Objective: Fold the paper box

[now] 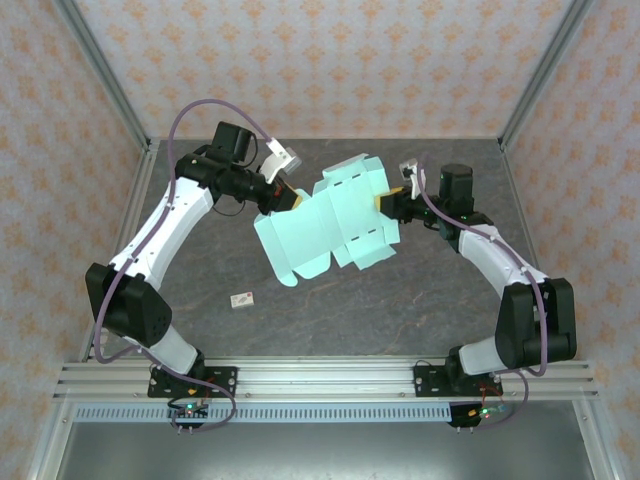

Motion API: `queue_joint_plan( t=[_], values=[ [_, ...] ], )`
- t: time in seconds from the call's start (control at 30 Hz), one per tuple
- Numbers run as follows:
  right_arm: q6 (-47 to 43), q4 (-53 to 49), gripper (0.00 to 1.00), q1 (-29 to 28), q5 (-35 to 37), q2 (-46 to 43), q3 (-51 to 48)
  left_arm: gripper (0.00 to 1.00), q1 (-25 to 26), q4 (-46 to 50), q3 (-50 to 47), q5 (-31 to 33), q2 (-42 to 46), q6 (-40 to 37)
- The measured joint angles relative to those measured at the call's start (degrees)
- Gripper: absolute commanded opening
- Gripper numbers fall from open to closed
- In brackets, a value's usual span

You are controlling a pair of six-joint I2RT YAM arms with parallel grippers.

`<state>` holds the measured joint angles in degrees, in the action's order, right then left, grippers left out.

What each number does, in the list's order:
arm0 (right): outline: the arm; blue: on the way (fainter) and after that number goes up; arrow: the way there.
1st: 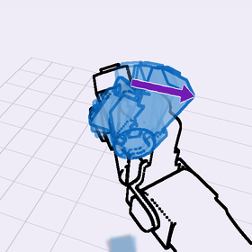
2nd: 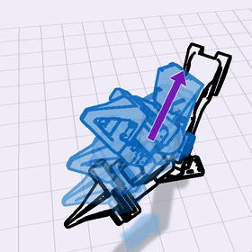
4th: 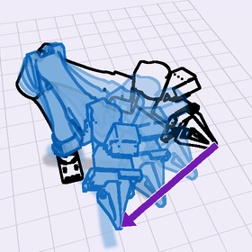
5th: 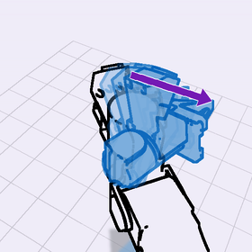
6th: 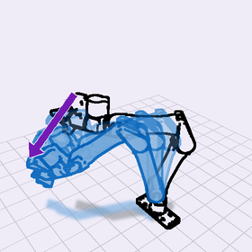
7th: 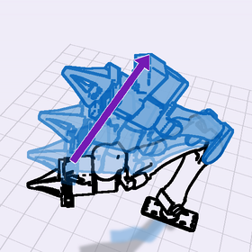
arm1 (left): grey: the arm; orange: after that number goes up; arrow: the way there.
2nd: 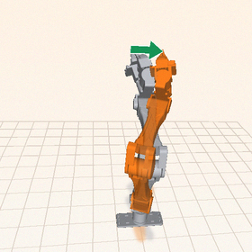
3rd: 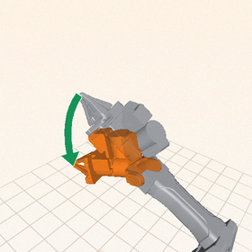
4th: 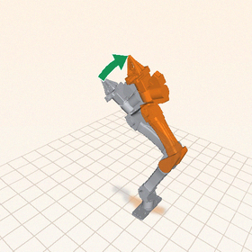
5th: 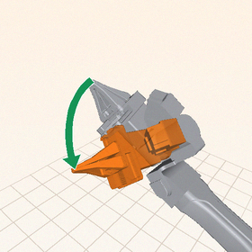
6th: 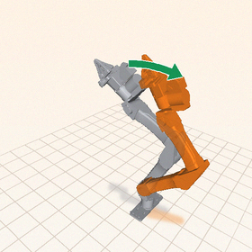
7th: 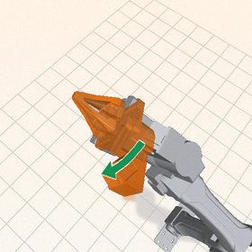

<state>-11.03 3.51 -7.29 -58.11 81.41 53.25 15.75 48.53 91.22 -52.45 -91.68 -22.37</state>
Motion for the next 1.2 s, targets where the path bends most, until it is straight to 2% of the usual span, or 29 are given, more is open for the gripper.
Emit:
queue_joint_plan(
  t=[0.23,0.43,0.57,0.93,1.2],
  values=[
    [-1.1,-1.2,0.12,0.0,0.0,0.0,0.2,0.00,0.0,0.0,0.0,0.2,-0.2,0.0],
    [-1.9,-1.9,0.05,-0.6,2.2,-0.2,0.3,0.00,0.3,-0.5,0.0,0.2,-0.6,0.5],
    [-2.4,-2.7,0.02,-3.2,11.0,-2.4,0.3,0.00,0.9,-2.0,0.0,0.4,-0.9,3.0],
    [-6.7,-4.0,0.01,-14.6,44.8,-8.7,-1.7,0.00,2.3,-3.1,4.0,2.8,-5.6,9.4],
    [-8.6,-3.3,0.01,-19.9,60.2,-7.1,-2.2,0.00,3.7,-4.1,4.0,3.4,-6.6,11.0]
  ],
)
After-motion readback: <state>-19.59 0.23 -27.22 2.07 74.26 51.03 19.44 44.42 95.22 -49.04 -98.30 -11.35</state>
